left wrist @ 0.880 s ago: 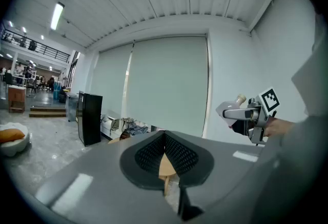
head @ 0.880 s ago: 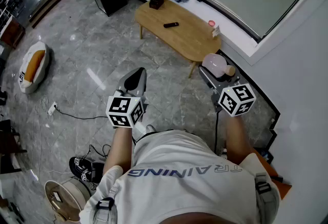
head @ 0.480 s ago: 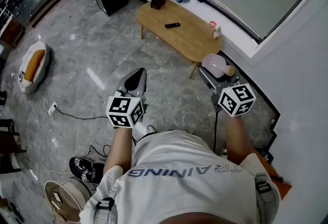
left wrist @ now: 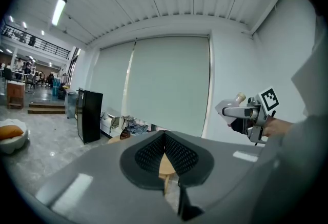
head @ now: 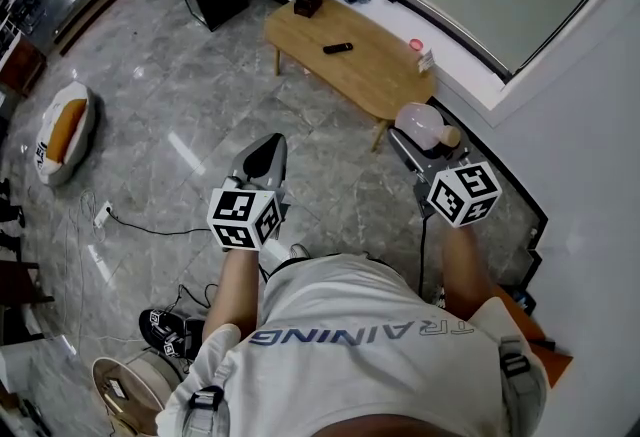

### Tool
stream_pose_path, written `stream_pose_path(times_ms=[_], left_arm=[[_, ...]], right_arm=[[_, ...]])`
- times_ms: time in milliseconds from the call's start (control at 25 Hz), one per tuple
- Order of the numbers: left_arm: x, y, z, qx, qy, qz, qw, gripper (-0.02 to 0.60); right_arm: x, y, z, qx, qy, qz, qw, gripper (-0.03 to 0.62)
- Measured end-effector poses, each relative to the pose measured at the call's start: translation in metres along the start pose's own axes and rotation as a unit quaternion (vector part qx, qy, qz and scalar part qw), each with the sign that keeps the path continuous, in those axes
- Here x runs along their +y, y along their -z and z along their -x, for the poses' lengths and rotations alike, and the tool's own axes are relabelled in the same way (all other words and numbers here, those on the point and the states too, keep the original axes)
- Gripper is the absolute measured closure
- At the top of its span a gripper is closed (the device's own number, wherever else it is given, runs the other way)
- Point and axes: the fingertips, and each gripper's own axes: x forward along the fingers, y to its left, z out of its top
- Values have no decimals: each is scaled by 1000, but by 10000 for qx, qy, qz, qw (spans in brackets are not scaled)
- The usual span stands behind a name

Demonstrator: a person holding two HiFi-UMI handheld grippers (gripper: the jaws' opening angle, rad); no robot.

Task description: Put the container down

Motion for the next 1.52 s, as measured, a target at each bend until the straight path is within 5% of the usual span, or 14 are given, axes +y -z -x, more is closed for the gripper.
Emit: stream_pose_path(times_ms=[840, 1280, 1520], left_arm=[[138, 13, 8, 132, -146, 228, 9995, 583], [196, -8, -97, 288, -400, 226, 9985, 583], [202, -34, -192, 407, -340, 98, 9985, 583]], right_arm=[[67, 32, -122, 271, -86, -72, 9996, 184], [-5, 23, -240, 349, -302, -221, 9987, 184], [-83, 17, -299, 414, -295, -582, 9970, 184]])
